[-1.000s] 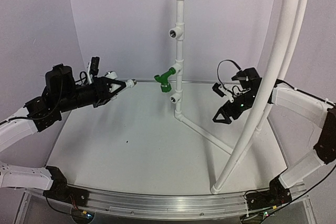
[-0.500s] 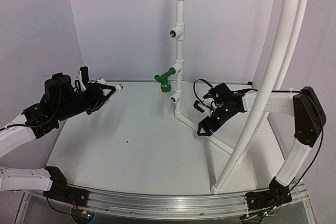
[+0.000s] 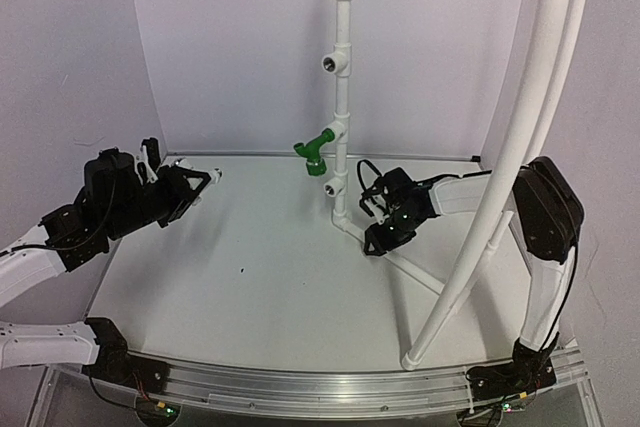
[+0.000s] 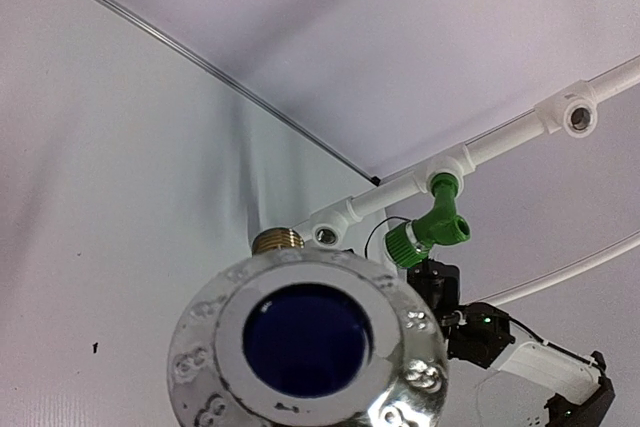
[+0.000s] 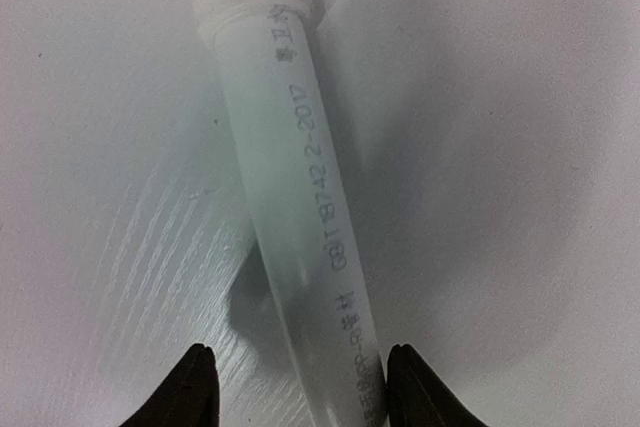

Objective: Install the water faucets

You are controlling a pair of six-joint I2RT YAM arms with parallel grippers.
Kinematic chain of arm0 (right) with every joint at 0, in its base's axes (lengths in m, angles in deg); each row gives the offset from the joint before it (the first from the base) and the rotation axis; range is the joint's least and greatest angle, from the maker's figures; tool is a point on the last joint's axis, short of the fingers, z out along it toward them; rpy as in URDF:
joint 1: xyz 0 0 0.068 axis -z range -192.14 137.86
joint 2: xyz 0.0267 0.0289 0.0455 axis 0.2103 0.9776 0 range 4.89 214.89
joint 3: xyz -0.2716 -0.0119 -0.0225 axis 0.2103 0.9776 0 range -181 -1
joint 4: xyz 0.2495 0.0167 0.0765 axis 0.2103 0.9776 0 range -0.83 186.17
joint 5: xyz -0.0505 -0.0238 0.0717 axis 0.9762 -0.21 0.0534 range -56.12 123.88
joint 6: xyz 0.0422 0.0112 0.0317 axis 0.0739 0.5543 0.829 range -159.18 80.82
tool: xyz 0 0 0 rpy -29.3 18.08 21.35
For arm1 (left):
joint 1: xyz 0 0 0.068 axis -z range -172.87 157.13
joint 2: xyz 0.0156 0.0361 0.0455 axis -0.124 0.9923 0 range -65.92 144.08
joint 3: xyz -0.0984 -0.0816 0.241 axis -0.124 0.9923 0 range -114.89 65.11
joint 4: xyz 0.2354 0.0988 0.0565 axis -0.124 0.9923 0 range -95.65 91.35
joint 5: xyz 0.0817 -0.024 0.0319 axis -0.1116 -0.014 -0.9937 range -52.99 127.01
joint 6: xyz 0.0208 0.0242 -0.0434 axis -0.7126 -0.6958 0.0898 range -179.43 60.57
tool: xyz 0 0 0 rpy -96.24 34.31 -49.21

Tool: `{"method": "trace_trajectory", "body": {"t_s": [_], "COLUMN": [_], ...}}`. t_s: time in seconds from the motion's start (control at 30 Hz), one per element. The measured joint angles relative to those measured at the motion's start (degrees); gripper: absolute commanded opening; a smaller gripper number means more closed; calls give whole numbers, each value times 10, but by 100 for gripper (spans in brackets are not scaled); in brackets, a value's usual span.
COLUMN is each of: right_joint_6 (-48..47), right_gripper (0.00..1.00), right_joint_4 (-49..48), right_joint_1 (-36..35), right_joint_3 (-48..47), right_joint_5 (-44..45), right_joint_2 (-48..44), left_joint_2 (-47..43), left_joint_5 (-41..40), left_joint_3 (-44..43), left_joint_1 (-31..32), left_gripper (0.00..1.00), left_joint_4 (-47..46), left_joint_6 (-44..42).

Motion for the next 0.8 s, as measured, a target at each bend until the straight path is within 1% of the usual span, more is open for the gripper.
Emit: {"method": "trace_trajectory", "body": {"t_s": [0.07, 0.2, 0.33, 0.4, 0.6, 0.7, 0.8], "right_joint_6": [27, 86, 85, 104, 172, 191, 199], "right_gripper": [44, 26, 9, 1, 0, 0, 0], "right_joint_4": [2, 1, 22, 23, 19, 16, -5], "right_joint_1": [-2, -6, -8, -9, -12, -14, -16], "right_joint_3": [-21, -72, -115, -137, -165, -163, -144], "right_joint_5": [9, 32, 44, 48, 38, 24, 17], "right_joint_2": [20, 66, 93, 107, 126, 125, 117], "left_joint_2": [6, 9, 15, 20, 41, 59, 83], "left_joint_5": [-1, -5, -6, -6, -5, 5, 34], "left_joint_3": [0, 0, -4, -5, -5, -5, -5], "left_joint_1": [0, 0, 0, 0, 0, -2, -9], "left_gripper": [0, 0, 0, 0, 0, 0, 0], "left_joint_4": [3, 6, 6, 6, 4, -10, -30], "left_joint_6": [-1, -1, 0, 0, 2, 3, 4]}}
